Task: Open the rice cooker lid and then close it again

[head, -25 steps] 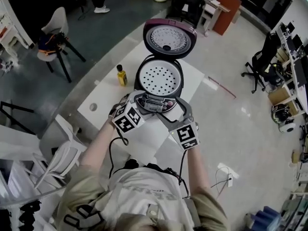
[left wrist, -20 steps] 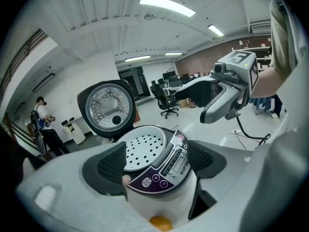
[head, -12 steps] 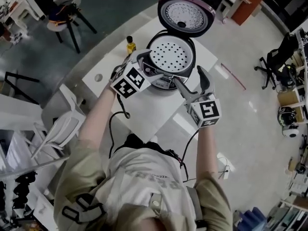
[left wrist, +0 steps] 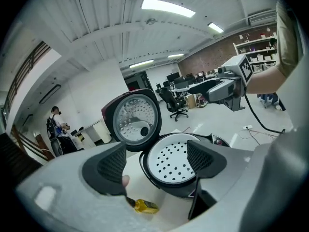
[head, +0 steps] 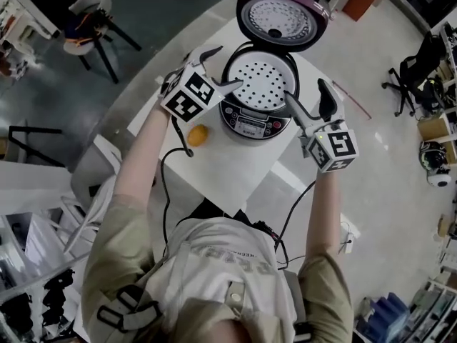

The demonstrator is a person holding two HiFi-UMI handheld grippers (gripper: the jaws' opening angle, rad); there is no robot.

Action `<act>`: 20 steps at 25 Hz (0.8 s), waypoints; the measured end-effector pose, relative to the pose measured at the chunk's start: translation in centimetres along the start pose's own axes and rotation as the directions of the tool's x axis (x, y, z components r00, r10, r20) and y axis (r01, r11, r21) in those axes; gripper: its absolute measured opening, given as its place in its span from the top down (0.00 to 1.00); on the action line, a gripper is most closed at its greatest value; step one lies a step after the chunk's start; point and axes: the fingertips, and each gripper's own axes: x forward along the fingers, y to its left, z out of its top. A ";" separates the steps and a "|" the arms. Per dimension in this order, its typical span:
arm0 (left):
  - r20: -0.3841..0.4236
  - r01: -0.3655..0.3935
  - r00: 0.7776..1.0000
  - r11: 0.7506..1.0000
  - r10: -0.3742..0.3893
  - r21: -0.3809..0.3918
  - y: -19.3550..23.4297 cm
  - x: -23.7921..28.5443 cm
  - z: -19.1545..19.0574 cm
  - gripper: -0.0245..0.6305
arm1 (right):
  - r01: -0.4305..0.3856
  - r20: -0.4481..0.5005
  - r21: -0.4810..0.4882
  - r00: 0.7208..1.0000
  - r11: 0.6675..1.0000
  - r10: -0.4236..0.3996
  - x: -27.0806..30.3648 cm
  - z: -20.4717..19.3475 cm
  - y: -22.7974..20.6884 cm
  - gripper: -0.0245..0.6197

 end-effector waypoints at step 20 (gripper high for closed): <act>0.014 0.029 0.999 0.997 -0.030 0.068 11.5 8.6 1.2 0.32 | 0.041 -0.078 -0.066 0.996 0.997 -0.046 8.3 0.0 -11.9 0.34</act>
